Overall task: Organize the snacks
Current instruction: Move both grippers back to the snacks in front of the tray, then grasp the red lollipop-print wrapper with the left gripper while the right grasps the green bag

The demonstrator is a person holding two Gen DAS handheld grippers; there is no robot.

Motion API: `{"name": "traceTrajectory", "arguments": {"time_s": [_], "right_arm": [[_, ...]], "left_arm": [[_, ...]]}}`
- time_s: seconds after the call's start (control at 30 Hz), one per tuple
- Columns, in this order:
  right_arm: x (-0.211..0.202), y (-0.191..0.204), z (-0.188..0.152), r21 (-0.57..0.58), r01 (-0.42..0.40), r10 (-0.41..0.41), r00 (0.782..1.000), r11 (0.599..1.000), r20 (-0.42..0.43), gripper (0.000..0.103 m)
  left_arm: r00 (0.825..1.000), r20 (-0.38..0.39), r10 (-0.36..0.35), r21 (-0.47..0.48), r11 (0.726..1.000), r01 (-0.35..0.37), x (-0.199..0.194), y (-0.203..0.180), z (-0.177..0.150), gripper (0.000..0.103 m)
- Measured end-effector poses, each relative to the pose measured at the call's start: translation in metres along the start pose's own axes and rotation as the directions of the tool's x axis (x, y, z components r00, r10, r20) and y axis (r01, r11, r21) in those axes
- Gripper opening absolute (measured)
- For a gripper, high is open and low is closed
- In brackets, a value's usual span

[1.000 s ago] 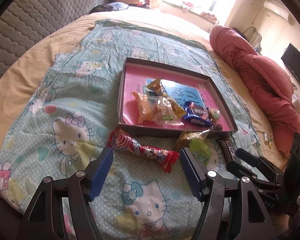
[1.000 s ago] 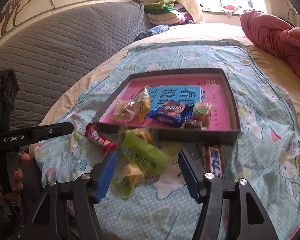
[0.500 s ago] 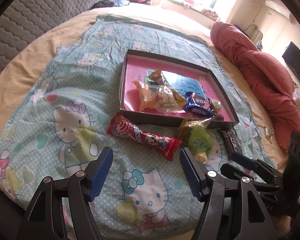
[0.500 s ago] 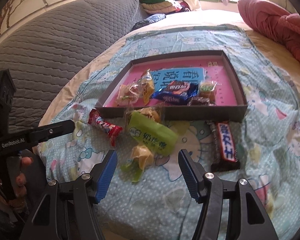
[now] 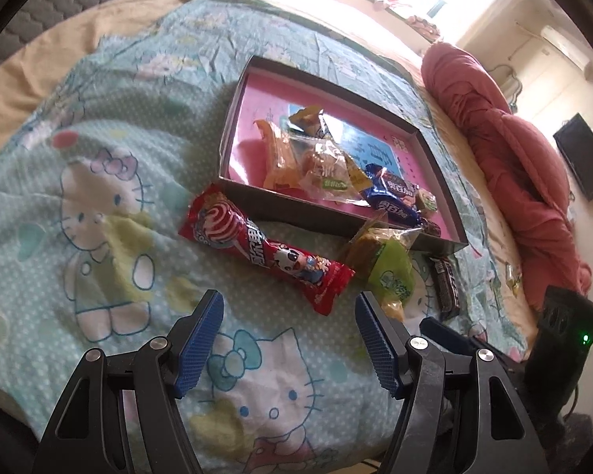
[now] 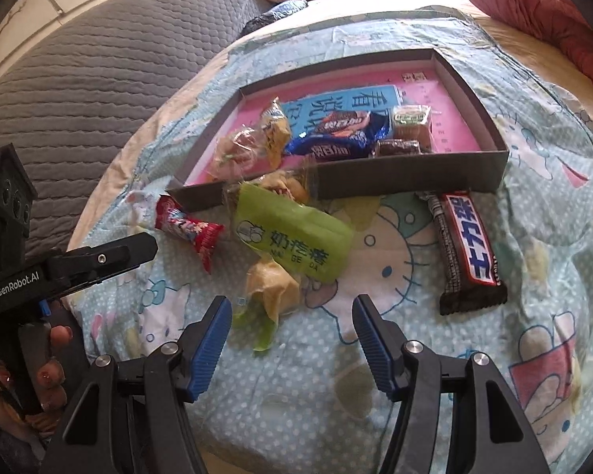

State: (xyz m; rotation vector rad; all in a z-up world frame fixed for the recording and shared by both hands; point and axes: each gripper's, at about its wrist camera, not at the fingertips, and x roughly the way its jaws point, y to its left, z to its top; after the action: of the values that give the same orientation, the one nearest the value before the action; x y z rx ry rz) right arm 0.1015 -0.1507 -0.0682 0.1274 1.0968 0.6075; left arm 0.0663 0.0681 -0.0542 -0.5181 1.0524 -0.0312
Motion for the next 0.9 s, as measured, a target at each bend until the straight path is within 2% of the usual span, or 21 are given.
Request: {"name": "traceTrajectory", "arguments": {"time_s": [0.3,0.47,0.63,0.8,0.87,0.9], "right_arm": [[0.021,0.011,0.002,-0.032,0.009,-0.01,1.0,0.999,-0.029,0.063],[0.028,0.017,0.005,-0.06,0.02,-0.021,1.0,0.998,-0.016,0.065],[0.036,0.025,0.005,-0.12,0.04,-0.041,0.999,0.992,-0.005,0.066],[0.043,0.033,0.007,-0.23,0.111,-0.109,0.994,0.967,0.017,0.044],[0.041,0.031,0.008,-0.24,0.109,-0.109,0.994,0.965,0.011,0.042],[0.04,0.031,0.008,-0.238,0.105,-0.106,0.994,0.965,0.01,0.039]], "left_arm": [[1.0,0.009,-0.002,-0.074,0.997,0.002,0.019,0.008,0.012,0.071],[1.0,0.003,0.026,-0.093,0.995,-0.026,0.03,0.01,0.017,0.071],[1.0,0.011,0.022,-0.123,0.992,-0.02,0.035,0.013,0.019,0.071],[1.0,0.014,0.025,-0.138,0.99,-0.023,0.038,0.015,0.019,0.071],[0.999,0.025,0.033,-0.149,0.988,-0.029,0.039,0.016,0.02,0.067],[0.999,0.026,0.043,-0.151,0.988,-0.039,0.04,0.016,0.02,0.062]]}}
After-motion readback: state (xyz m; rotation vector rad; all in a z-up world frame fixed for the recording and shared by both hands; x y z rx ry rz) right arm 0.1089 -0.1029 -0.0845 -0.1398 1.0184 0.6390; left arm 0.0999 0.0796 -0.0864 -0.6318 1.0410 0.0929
